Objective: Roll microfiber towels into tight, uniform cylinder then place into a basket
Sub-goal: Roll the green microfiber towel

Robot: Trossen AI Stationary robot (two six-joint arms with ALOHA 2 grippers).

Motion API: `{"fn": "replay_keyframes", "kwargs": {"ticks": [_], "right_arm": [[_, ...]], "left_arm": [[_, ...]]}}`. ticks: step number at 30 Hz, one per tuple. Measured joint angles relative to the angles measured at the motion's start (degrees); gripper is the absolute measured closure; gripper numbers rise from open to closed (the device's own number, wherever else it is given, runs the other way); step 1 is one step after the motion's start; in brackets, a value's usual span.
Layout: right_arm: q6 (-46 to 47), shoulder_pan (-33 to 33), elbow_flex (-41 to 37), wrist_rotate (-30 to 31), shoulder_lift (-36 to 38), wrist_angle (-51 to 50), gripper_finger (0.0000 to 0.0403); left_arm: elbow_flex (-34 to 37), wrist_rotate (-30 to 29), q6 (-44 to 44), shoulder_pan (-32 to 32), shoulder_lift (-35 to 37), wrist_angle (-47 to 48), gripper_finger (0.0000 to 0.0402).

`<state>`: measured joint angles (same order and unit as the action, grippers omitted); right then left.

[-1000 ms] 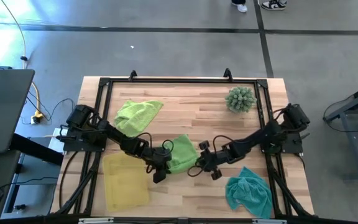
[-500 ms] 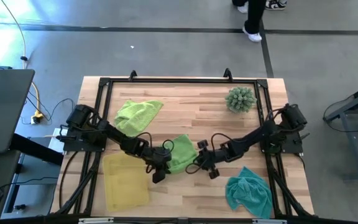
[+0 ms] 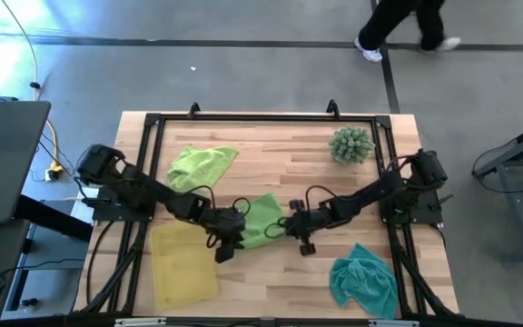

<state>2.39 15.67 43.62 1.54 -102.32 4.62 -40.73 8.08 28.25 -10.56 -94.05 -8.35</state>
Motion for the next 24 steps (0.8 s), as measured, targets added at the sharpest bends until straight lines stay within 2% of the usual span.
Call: {"fn": "replay_keyframes", "kwargs": {"ticks": [3, 10, 18, 24], "right_arm": [[4.8, -2.1, 0.4, -6.7, 0.0, -0.2, 0.0399], [17.4, -7.1, 2.5, -23.0, -0.3, -1.6, 0.04], [22.3, -8.3, 3.2, -25.2, -0.4, -3.0, 0.04], [24.8, -8.3, 3.2, -25.1, -0.3, -3.3, 0.0401]], "left_arm": [[0.0, -0.9, -3.7, -0.6, 2.8, -0.1, 0.03], [0.0, -8.5, -9.6, -4.4, 4.2, -2.6, 0.0297], [-0.7, -22.0, -17.7, -8.2, 4.0, -6.6, 0.0273], [-1.7, -22.0, -18.0, -8.8, 1.5, -7.4, 0.0246]]}}
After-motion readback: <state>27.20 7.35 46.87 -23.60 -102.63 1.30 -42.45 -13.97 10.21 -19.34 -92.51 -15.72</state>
